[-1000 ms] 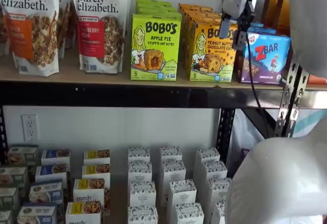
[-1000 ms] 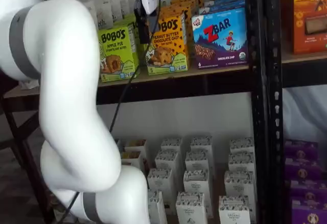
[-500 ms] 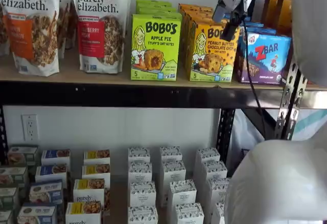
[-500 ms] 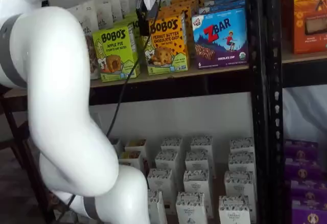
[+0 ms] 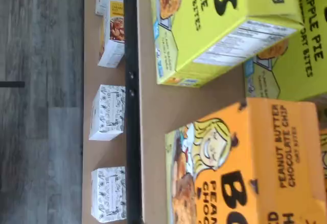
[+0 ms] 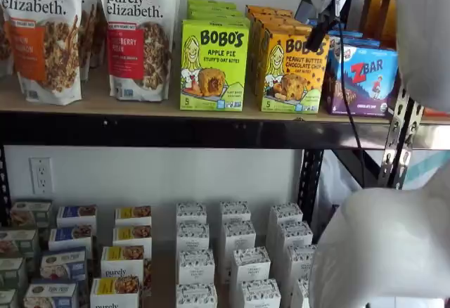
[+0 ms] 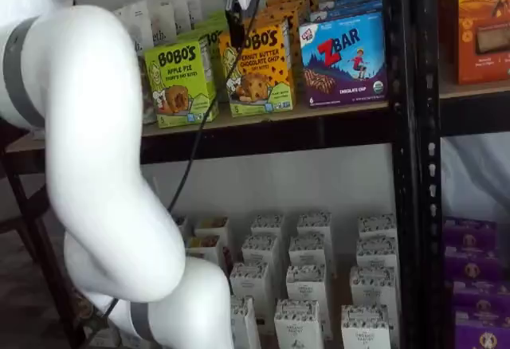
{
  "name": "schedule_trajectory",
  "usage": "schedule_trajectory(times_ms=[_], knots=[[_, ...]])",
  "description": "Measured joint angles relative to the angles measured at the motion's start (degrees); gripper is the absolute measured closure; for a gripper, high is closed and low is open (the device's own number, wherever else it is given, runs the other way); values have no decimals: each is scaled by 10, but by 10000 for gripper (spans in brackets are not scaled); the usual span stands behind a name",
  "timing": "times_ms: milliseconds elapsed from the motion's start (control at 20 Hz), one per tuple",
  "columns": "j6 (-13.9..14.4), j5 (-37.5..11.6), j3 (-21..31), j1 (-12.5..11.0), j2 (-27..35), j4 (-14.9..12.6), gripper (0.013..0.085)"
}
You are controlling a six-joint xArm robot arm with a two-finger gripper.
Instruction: Pick up the orange box on the top shelf, the fifth box from the left
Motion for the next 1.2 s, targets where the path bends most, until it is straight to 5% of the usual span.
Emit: schedule_trajectory(times_ms=[450, 900, 1200], knots=[[-4, 1, -52, -1, 61, -1, 130], [9, 61, -115, 19, 125, -49, 130], [-5, 76, -115, 8, 132, -66, 130]])
